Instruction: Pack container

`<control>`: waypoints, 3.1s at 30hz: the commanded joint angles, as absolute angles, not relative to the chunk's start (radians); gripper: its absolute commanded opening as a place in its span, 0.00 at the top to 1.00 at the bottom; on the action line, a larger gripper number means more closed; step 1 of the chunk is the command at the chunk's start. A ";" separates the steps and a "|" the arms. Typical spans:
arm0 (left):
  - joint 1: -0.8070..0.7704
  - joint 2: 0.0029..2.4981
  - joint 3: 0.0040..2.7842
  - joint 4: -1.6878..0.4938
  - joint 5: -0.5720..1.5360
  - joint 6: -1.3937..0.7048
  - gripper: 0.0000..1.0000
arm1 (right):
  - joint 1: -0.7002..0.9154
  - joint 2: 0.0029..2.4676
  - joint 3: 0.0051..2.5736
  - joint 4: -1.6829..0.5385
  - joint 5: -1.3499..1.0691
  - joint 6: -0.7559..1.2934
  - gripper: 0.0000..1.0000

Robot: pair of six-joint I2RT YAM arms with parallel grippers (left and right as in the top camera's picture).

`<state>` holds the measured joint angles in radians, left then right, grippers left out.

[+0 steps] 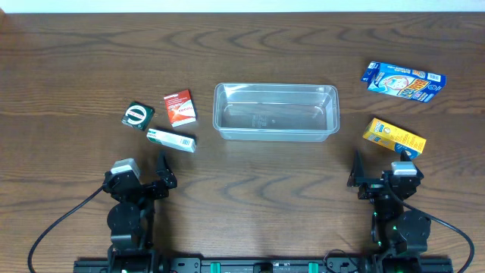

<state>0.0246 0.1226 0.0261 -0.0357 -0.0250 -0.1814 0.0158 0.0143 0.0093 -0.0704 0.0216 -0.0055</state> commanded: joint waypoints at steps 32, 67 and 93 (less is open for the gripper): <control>0.029 0.117 0.004 -0.071 -0.029 -0.165 0.02 | 0.005 0.005 0.006 -0.073 0.018 -0.016 0.01; 0.029 0.117 0.004 -0.071 -0.030 -0.165 0.02 | 0.005 0.005 0.007 -0.062 0.037 0.077 0.01; 0.029 0.117 0.004 -0.071 -0.029 -0.165 0.02 | -0.076 1.451 1.606 -0.997 -0.332 0.063 0.01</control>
<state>0.0246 0.1226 0.0269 -0.0380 -0.0250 -0.1814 -0.0654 1.3632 1.4799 -0.9501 -0.2115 0.0731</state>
